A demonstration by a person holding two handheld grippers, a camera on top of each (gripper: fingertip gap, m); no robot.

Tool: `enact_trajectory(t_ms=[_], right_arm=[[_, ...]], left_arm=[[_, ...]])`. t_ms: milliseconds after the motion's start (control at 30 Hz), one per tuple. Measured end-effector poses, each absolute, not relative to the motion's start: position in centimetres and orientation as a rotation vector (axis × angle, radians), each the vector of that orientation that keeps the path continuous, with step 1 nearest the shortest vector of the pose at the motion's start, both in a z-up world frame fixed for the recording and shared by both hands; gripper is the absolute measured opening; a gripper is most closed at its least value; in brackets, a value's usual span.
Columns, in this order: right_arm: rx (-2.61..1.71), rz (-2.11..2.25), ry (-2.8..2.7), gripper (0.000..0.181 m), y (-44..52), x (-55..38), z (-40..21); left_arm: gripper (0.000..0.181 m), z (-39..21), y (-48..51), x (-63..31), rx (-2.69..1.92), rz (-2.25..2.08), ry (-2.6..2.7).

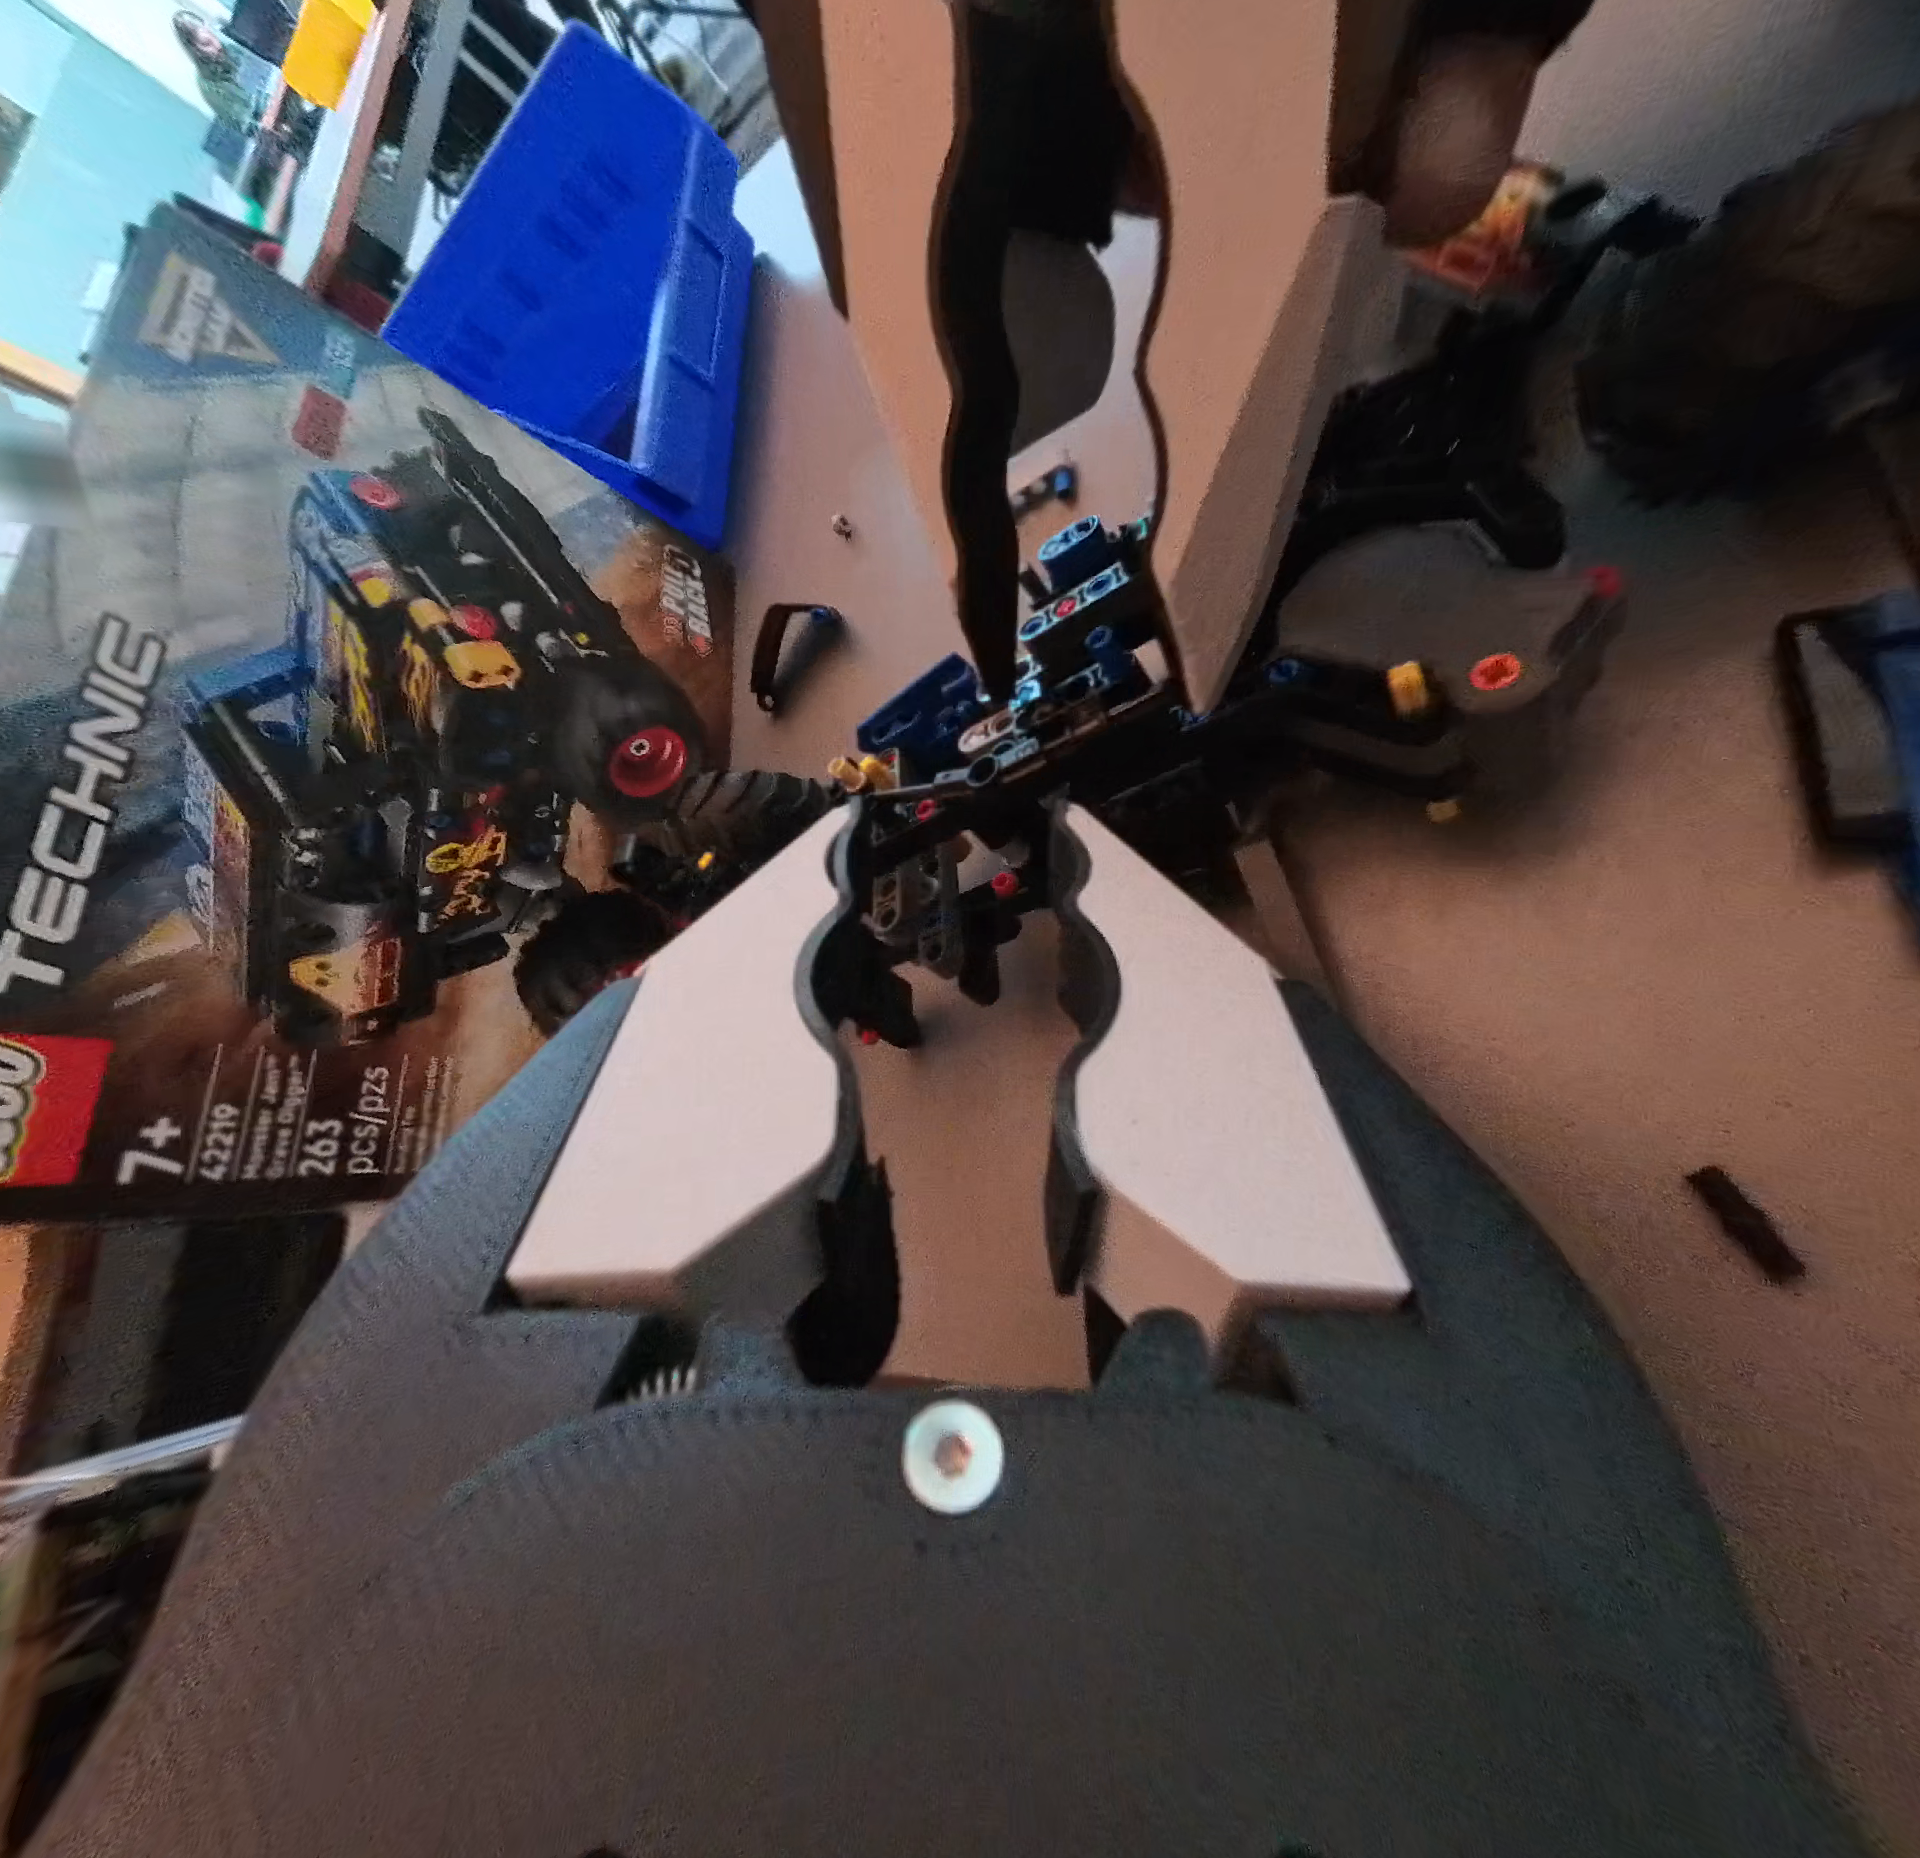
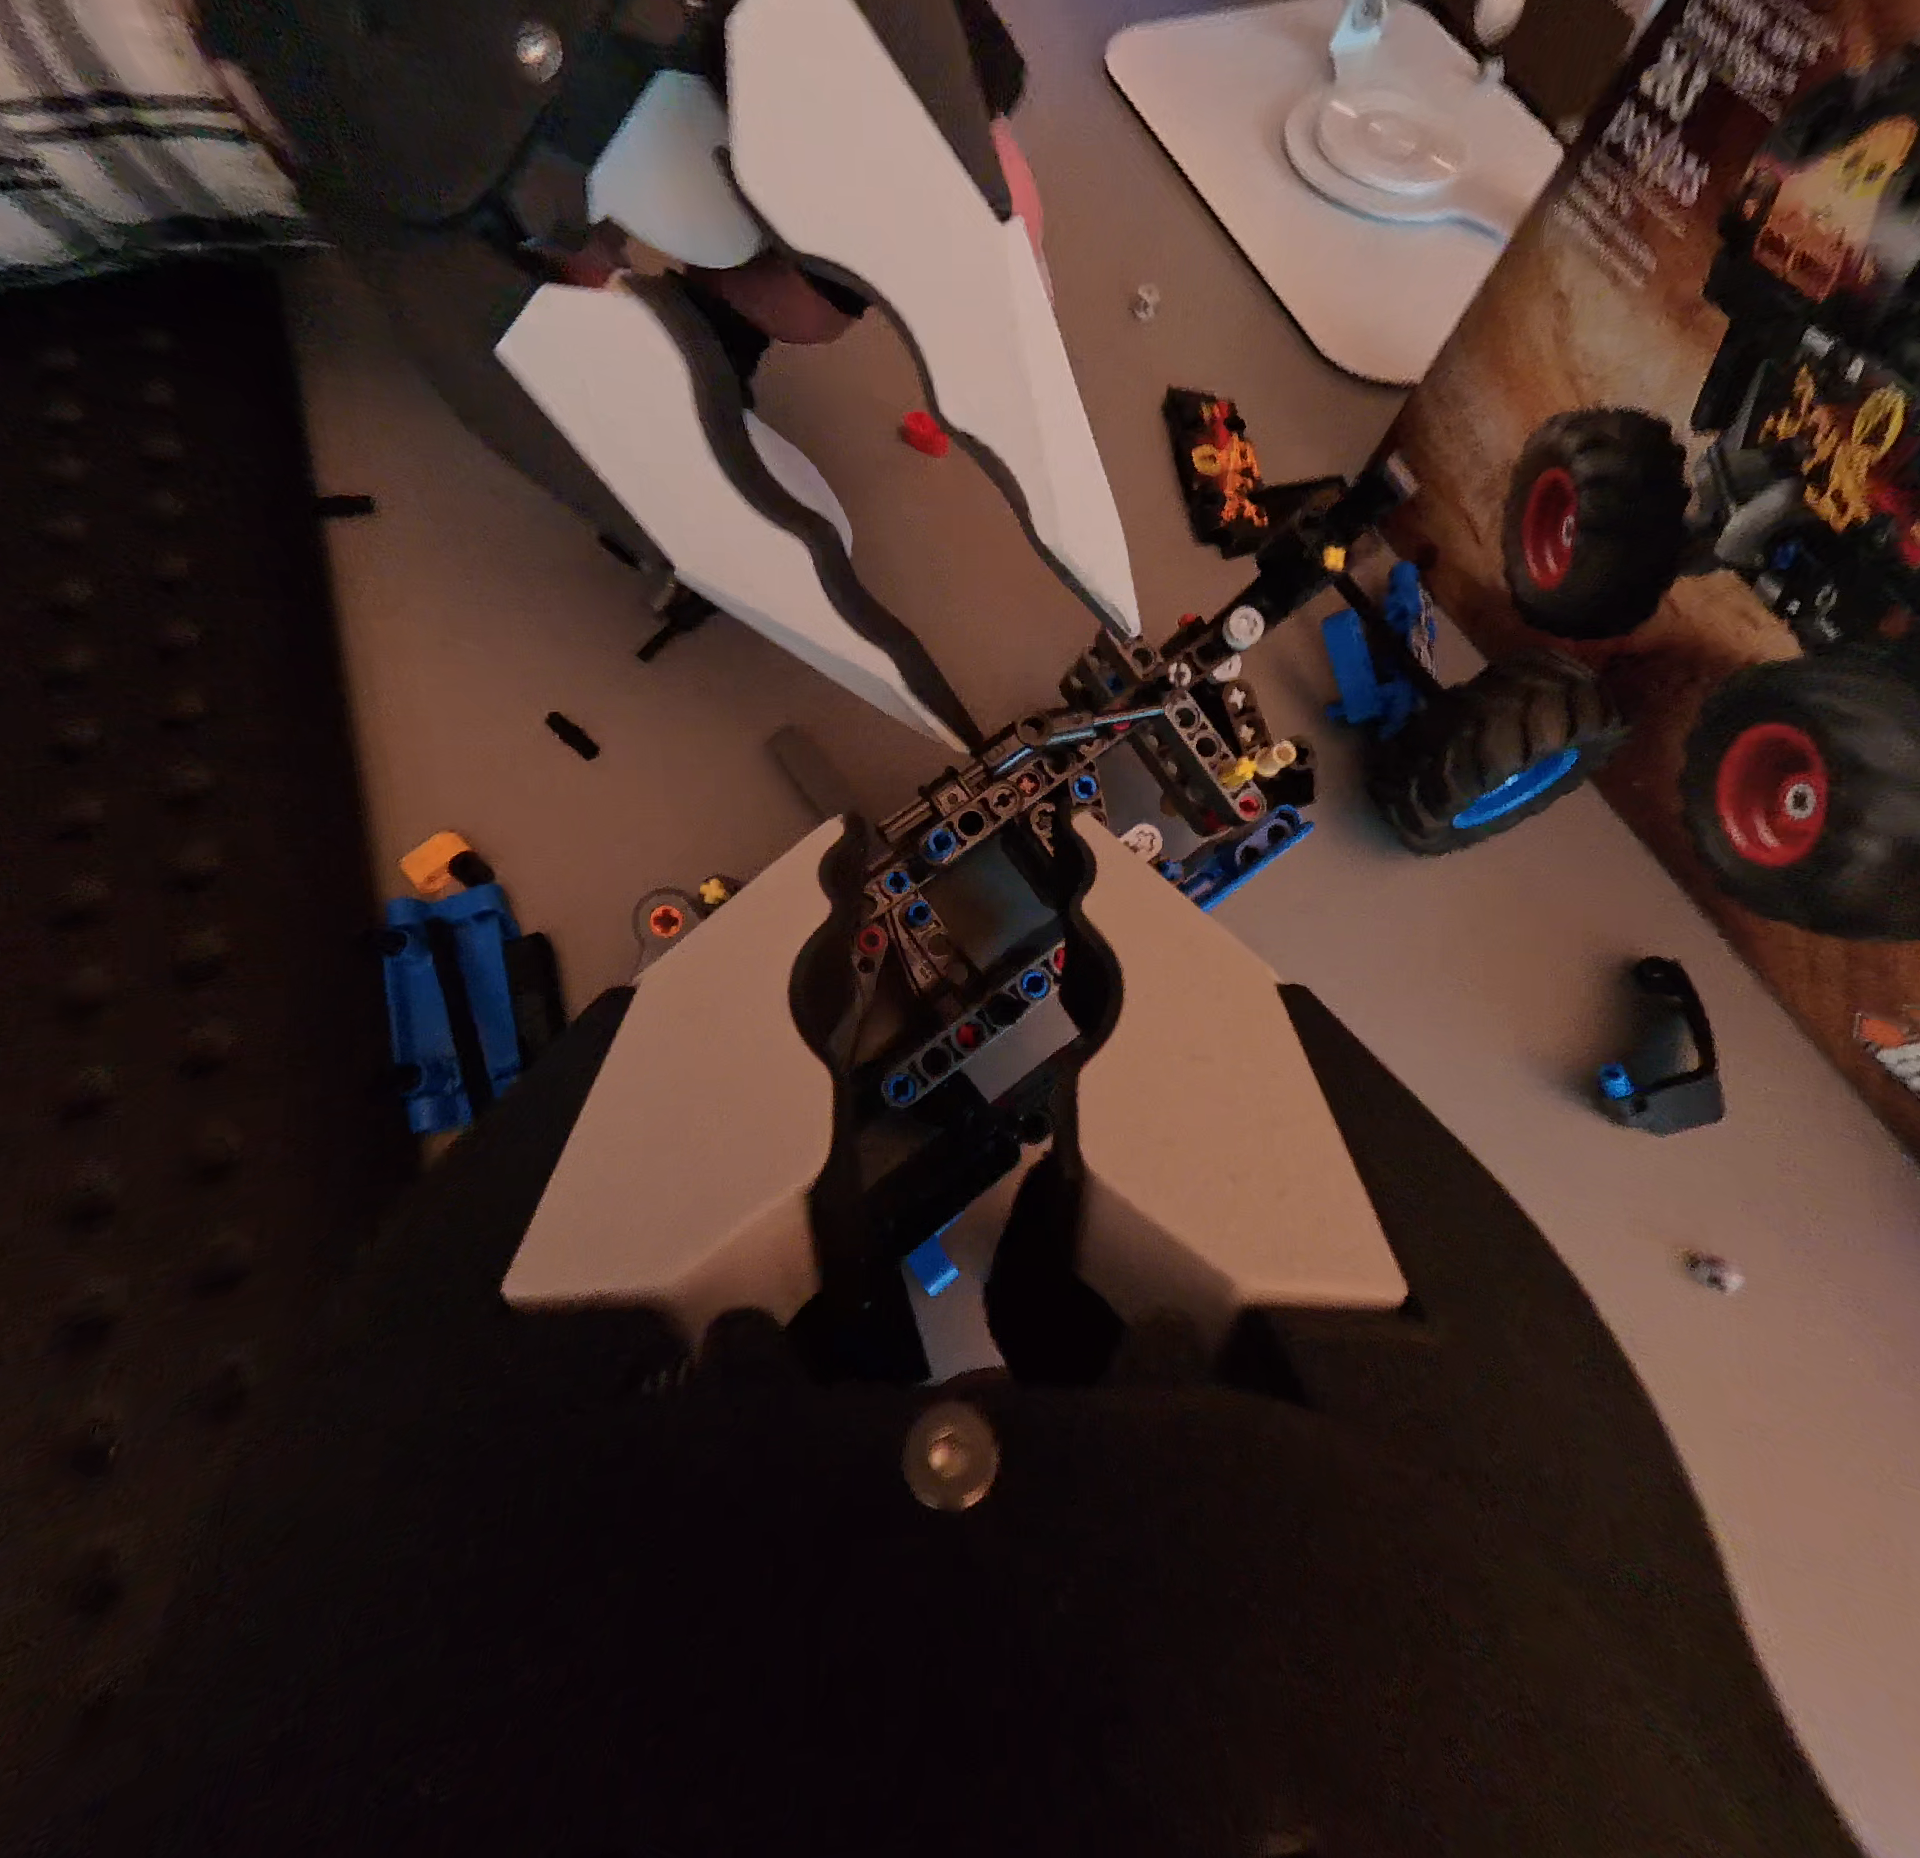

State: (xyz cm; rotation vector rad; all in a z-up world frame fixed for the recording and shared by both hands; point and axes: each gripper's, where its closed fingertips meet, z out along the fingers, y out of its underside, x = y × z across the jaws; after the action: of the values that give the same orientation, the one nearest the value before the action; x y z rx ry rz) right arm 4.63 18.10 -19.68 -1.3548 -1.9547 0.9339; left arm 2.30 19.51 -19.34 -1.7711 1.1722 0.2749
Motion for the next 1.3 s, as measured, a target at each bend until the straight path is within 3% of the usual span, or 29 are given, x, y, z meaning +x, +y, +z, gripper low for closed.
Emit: enact_trajectory(t_ms=[67, 333, 733, 1300], right_arm=[[-1.383, 0.905, -1.966, 0.028, 17.7, 4.4, -20.6], [-1.4, 0.913, -1.963, 0.014, 17.3, 4.5, -21.3], [-1.382, 1.004, -1.957, 0.011, 16.9, 4.6, -21.5], [-1.354, 0.943, -1.923, 0.009, 17.0, 3.9, -21.7]], left_arm=[[0.034, -20.3, 19.7, 2.4, -1.754, 0.363, 1.256], [0.015, -20.0, 19.2, 3.1, -1.496, 0.679, 1.495], [0.007, -19.9, 19.1, 2.7, -1.427, 0.762, 1.626], [0.006, -19.4, 19.9, 1.2, -1.444, 0.886, 1.357]])
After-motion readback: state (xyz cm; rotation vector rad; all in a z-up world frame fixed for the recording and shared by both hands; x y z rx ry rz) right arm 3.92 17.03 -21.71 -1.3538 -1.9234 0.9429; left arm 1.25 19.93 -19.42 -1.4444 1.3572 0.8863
